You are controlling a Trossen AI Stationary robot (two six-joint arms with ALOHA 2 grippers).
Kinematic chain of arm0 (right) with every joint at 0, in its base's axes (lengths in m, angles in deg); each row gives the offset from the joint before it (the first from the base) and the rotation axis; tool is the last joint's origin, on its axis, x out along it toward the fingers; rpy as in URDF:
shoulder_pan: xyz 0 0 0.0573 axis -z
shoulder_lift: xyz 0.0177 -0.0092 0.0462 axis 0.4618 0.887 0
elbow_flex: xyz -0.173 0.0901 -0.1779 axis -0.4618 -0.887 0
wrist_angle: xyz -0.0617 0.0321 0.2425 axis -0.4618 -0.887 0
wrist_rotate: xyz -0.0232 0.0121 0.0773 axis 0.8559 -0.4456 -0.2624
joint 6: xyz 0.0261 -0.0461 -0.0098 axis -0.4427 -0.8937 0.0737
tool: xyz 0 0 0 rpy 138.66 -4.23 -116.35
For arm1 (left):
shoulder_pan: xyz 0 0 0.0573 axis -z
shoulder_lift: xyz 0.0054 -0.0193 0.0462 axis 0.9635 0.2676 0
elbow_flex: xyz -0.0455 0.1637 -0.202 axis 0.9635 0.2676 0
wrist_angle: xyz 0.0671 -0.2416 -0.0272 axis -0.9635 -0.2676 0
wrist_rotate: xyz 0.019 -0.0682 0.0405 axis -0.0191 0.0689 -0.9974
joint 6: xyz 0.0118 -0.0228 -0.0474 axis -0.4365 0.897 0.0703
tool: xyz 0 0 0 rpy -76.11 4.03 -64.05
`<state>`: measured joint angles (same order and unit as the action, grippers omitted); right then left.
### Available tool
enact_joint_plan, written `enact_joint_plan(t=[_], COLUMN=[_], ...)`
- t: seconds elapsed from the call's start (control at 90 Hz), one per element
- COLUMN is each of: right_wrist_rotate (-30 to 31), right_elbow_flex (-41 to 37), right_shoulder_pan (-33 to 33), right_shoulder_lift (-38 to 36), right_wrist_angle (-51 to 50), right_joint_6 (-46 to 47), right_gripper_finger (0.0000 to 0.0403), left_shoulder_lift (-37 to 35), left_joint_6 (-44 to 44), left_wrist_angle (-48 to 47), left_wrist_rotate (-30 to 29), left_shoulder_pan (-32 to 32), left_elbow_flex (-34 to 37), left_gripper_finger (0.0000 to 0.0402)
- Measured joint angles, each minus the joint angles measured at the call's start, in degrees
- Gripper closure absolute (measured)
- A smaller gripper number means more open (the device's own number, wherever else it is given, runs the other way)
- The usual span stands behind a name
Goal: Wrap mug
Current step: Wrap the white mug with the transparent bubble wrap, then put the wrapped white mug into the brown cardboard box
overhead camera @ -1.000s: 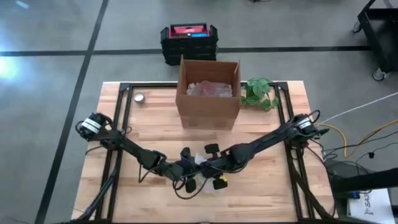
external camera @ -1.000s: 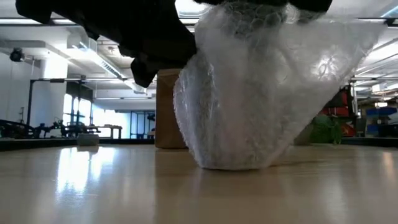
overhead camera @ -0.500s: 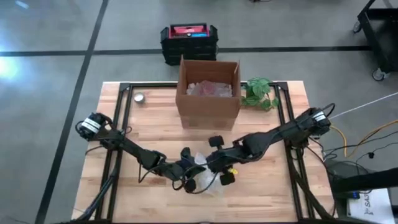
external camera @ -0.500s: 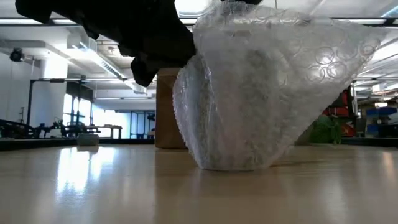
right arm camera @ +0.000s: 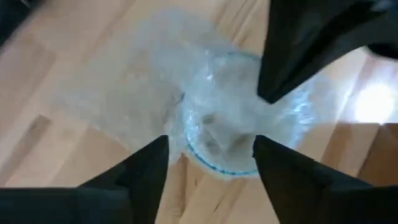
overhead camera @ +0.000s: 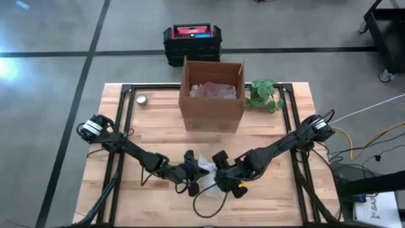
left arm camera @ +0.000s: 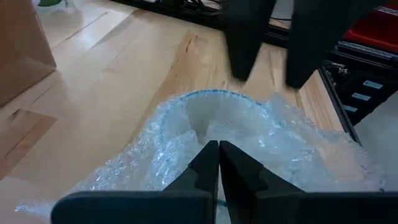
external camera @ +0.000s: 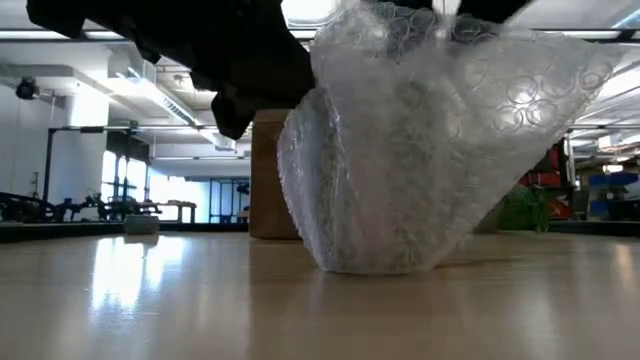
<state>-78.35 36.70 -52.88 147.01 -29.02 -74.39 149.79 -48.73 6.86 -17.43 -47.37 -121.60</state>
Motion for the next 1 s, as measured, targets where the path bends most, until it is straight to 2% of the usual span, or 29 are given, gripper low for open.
enact_joint_plan(t=[0.144,0.444,0.6,0.844,1.0], right_wrist_rotate=[0.04,0.22,0.30,-0.18,0.34], right_elbow_flex=[0.00,0.00,0.02,0.02,0.00], right_shoulder_pan=[-0.14,-0.14,-0.14,0.05,0.16], right_shoulder_lift=[2.49,6.17,7.51,7.71,7.00], right_wrist_angle=[0.50,3.40,4.61,5.17,4.42], right_joint_6=[-2.02,-3.82,-4.86,-4.32,-2.02], right_gripper_finger=[0.0175,0.0230,0.0272,0.0379,0.0390], left_shoulder_lift=[-0.01,-0.01,-0.01,-1.64,-4.66], left_joint_6=[0.19,0.22,0.23,0.52,0.86], left_wrist_angle=[0.09,0.30,0.39,0.47,-0.23], left_wrist_rotate=[0.00,-0.02,-0.02,-0.02,0.39], left_shoulder_pan=[0.00,0.00,0.00,0.09,0.56], left_elbow_flex=[0.00,0.00,0.00,0.00,0.00], left_gripper_finger=[0.0402,0.0402,0.0402,0.0402,0.0402])
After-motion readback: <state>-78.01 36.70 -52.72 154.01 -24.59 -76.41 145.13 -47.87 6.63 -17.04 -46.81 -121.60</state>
